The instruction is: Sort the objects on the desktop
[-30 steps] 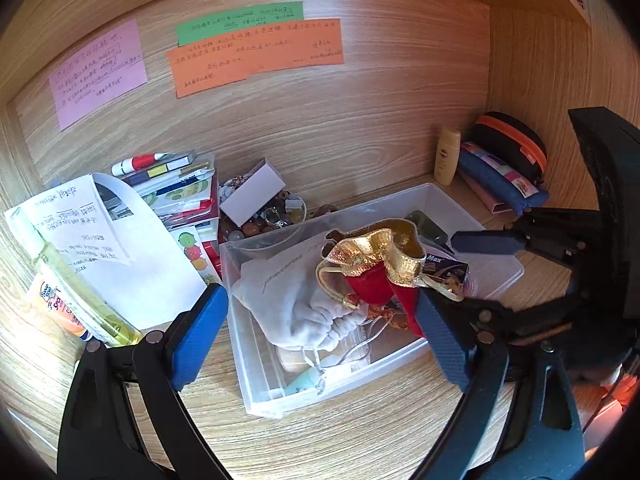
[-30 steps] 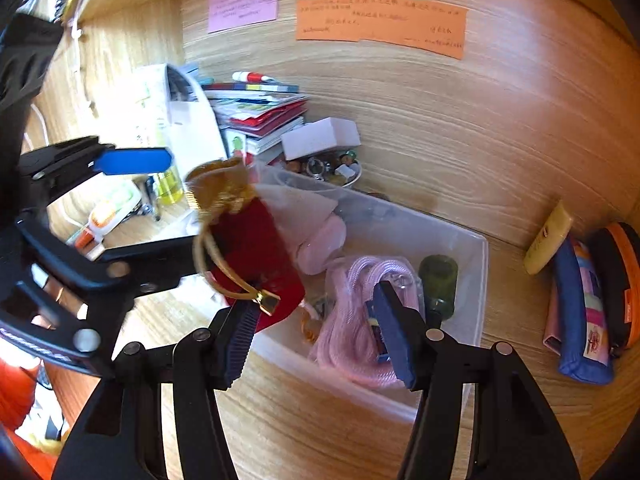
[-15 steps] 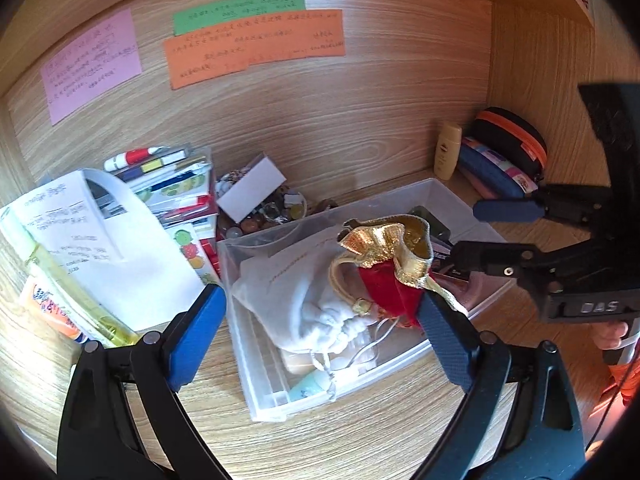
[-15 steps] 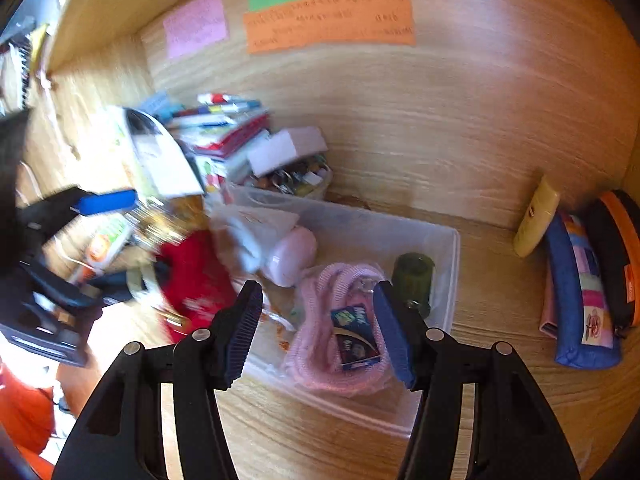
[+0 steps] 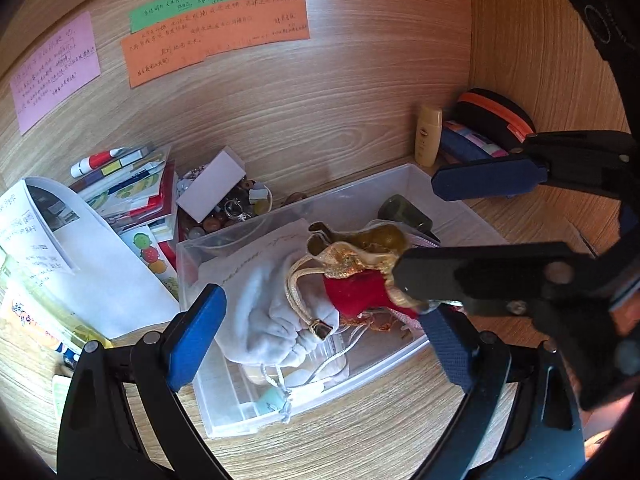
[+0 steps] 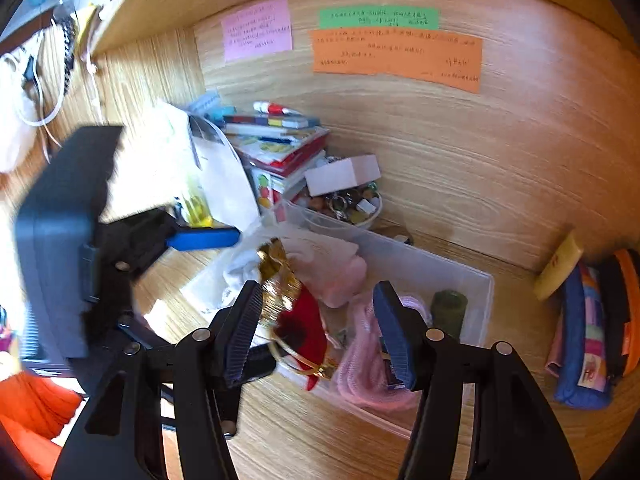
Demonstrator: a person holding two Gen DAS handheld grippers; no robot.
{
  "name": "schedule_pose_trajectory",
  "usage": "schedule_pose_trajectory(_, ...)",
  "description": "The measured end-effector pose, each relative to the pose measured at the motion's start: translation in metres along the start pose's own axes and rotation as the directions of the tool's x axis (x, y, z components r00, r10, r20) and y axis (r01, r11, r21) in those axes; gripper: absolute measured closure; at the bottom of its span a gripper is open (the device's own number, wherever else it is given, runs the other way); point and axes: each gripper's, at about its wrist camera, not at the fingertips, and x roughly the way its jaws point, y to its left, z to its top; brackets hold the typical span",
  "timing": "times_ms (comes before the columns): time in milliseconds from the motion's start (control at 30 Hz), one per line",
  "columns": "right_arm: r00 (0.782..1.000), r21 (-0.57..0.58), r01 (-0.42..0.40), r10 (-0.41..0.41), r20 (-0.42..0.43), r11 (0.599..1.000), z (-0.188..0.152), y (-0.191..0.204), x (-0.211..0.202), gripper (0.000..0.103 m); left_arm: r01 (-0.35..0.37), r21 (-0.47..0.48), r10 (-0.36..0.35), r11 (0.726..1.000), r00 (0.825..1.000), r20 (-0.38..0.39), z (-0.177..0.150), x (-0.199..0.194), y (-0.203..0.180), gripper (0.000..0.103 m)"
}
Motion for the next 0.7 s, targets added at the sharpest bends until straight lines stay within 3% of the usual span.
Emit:
schedule_pose_trajectory(267,0.998,-0.029,-0.011,0.009,-0.057,1.000,-0.001,0.007,0.021,0.050,-0.003,-0.002,0.003,1.000,1.000,0.005,0.000,0.000,-0.003,0.007)
schedule_pose_trajectory(300,0.998,-0.025,-0.011,0.010,-0.062,1.000,-0.001,0.005,0.024,0.052,-0.005,0.000,0.005,1.000,1.000,0.007,-0.001,-0.001,-0.003,0.007)
schedule_pose_trajectory(367,0.996,-0.025,-0.012,0.010,-0.085,1.000,-0.003,0.002,0.032,0.074,-0.014,0.002,0.014,1.000,1.000,0.006,-0.002,-0.002,-0.003,0.007)
schedule_pose_trajectory(400,0.996,-0.022,-0.019,0.017,-0.091,1.000,-0.003,0.001,0.034,0.077,-0.018,0.005,0.018,1.000,1.000,0.002,-0.002,-0.001,-0.003,0.007)
schedule_pose_trajectory(700,0.996,-0.058,0.052,-0.056,-0.070,0.997,-0.006,-0.001,0.035,0.087,-0.062,-0.011,0.062,0.998,0.998,-0.006,-0.007,-0.002,0.002,0.007)
